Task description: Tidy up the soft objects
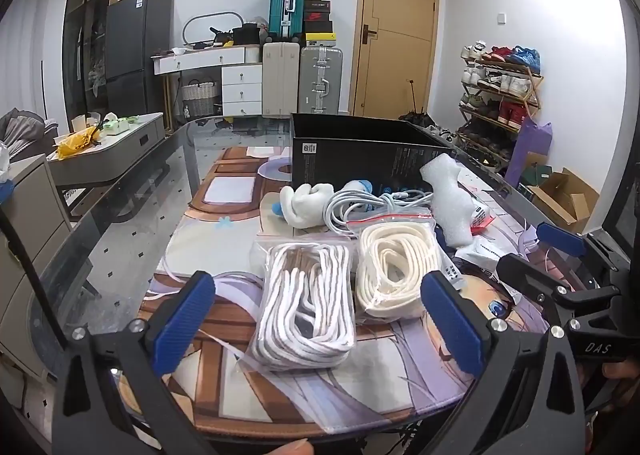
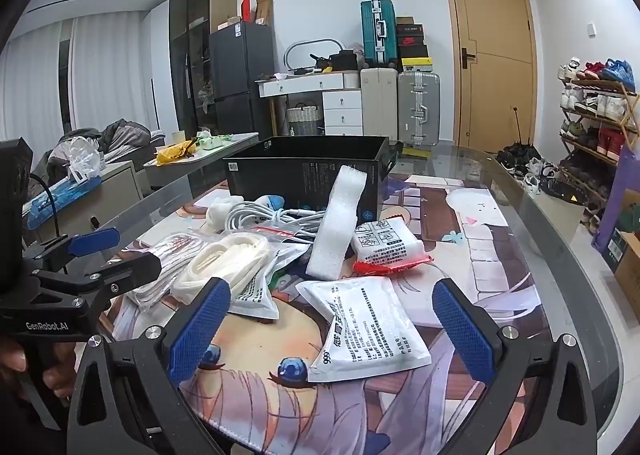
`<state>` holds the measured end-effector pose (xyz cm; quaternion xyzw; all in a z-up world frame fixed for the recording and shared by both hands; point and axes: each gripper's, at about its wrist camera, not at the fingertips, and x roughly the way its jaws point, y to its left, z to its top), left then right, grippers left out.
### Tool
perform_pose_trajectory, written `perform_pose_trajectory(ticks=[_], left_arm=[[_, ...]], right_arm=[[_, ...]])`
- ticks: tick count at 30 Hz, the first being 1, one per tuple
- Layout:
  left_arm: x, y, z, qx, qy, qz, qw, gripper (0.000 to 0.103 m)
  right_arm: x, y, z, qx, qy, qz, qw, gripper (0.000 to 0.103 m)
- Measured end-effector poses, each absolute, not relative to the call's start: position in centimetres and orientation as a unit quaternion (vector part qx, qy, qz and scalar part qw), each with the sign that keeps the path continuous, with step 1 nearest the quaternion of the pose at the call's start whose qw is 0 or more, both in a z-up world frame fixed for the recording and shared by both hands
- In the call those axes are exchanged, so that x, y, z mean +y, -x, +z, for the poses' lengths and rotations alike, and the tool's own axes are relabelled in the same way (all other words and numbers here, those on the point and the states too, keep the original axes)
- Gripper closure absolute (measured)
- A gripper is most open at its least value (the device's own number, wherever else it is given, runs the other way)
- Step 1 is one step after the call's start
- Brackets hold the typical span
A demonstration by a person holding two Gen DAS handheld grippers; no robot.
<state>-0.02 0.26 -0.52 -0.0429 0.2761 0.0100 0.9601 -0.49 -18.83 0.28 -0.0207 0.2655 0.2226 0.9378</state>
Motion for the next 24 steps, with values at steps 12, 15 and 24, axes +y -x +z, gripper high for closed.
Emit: perform_pose_trajectory(ticks=[12, 15, 24], left_arm=[[0.3, -0.08, -0.57, 0.276, 0.045, 0.01, 0.96, 0.0], [0.34, -0.07, -0.57, 0.276, 0.045, 0.01, 0.96, 0.0], [0.39, -0.08, -0.56, 0.277, 0.046, 0.009, 0.96, 0.0]], right_arm=[[-18.92, 0.49, 0.24, 0.266, 0.02, 0.222, 0.938, 0.0], [-19.01, 0.46, 0.21, 0.267, 0.02, 0.22, 0.938, 0.0], [-19.23, 0.45, 0.08, 0.269, 0.021, 0.219, 0.938, 0.0]])
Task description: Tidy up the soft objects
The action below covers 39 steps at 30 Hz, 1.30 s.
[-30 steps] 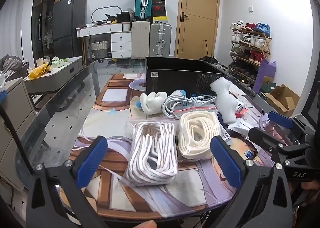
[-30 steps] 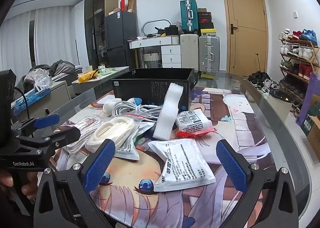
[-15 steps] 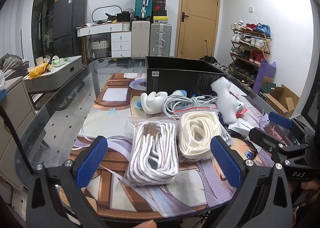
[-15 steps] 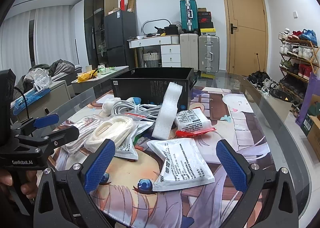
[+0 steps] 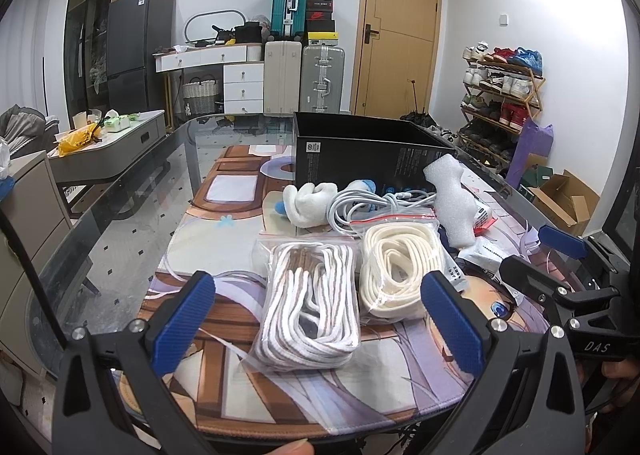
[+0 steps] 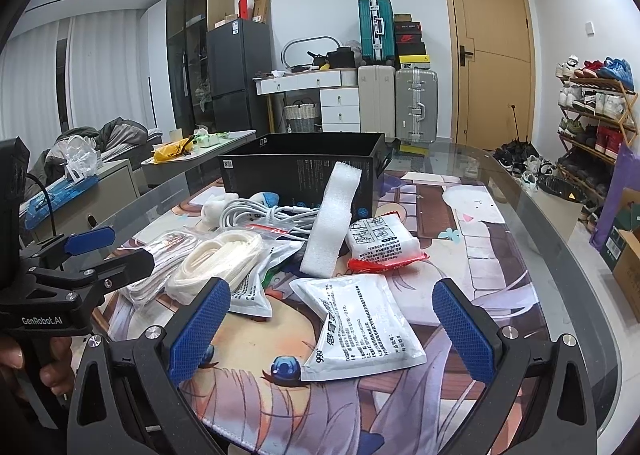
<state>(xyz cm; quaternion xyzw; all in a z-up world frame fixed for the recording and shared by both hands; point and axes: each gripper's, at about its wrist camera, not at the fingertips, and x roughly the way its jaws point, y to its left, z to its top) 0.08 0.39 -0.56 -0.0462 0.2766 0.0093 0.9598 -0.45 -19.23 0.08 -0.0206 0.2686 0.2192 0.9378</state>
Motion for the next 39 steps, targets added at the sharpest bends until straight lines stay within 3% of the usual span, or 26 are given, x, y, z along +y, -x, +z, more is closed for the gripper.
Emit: perform_pose_trajectory(ticks=[39], left_arm=[[0.77, 0.09, -0.41, 0.281, 0.049, 0.013, 0.958, 0.0]], right_arm=[[-19.53, 0.27, 0.2, 0.268, 0.021, 0.212, 0.94, 0.0]])
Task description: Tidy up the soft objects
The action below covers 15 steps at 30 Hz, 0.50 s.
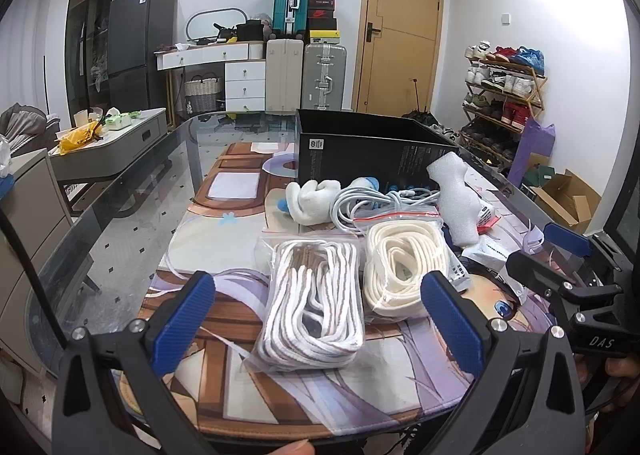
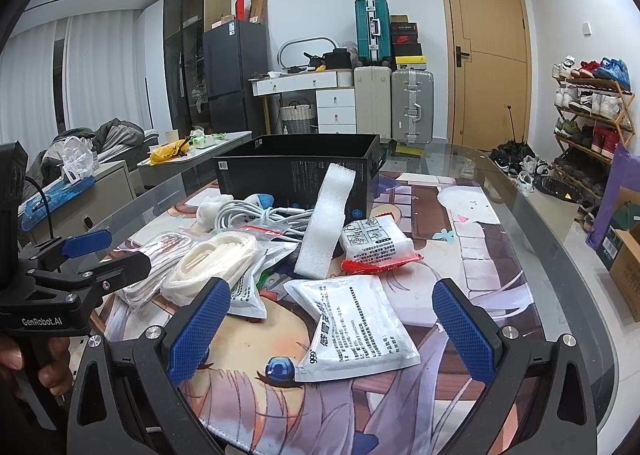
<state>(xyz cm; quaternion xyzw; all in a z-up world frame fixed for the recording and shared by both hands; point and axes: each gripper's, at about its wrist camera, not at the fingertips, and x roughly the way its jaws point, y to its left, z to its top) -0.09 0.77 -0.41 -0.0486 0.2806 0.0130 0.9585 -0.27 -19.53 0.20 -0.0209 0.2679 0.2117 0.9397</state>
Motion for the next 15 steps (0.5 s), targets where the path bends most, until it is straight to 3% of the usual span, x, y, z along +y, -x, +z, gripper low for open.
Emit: perform_pose_trajectory(ticks=[15], left_arm=[[1.42, -0.61, -0.93, 0.286, 0.058, 0.018, 0.956, 0.0]], right_arm=[[-19.73, -0.52, -0.14, 0.287, 0.02, 0.195, 0.938, 0.0]])
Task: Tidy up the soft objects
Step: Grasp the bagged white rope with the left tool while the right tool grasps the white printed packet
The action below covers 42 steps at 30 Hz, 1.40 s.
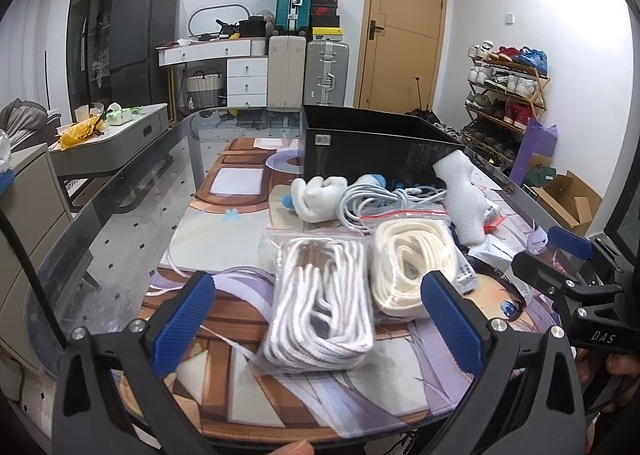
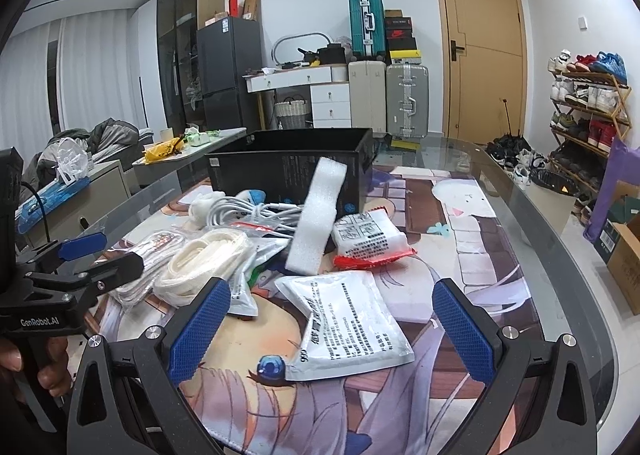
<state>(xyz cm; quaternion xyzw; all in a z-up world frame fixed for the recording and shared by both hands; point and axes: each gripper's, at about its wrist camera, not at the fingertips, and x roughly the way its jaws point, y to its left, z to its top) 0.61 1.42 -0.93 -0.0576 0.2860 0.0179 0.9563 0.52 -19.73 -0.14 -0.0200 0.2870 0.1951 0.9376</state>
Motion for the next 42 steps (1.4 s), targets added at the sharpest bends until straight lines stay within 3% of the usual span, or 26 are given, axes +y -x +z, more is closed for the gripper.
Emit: perform_pose_trajectory(ticks=[22, 31, 33, 36, 38, 40, 42], left_arm=[[3.1, -3.4, -2.9, 0.349, 0.046, 0.02, 0.936, 0.0], [3.2, -3.7, -3.1, 0.359, 0.044, 0.017, 0.932, 0.001], [3.0, -3.8, -3.1, 0.359, 0.034, 0.014, 0.932, 0.002], [2.5, -3.9, -3.0, 0.359, 0.012, 0.003, 0.933, 0.018], [2.3, -3.7, -2.8, 0.356, 0.009, -0.009, 0.935, 0.04], [2.0, -3.5, -2.7, 0.352, 0.005, -0.012, 0.936, 0.052], [2.1, -3.3, -2.6, 0.351, 0.009, -0.013, 0.936, 0.055]], right_arm=[[-19.4, -4.0, -1.8, 0.359, 0.03, 0.184, 0.915, 0.001], [-18.4, -3.9, -2.3, 0.368, 0.064, 0.194, 0.907, 0.022], [-18.2, -3.7, -2.2, 0.365, 0.068, 0.207, 0.905, 0.033], [-17.7, -3.3, -2.1, 0.36, 0.074, 0.221, 0.903, 0.049], [-17.5, -3.1, -2.1, 0.358, 0.077, 0.223, 0.903, 0.051], [-17.5, -3.0, -2.1, 0.357, 0.075, 0.226, 0.903, 0.054], [-17.5, -2.8, -2.1, 0.354, 0.075, 0.228, 0.904, 0.059]])
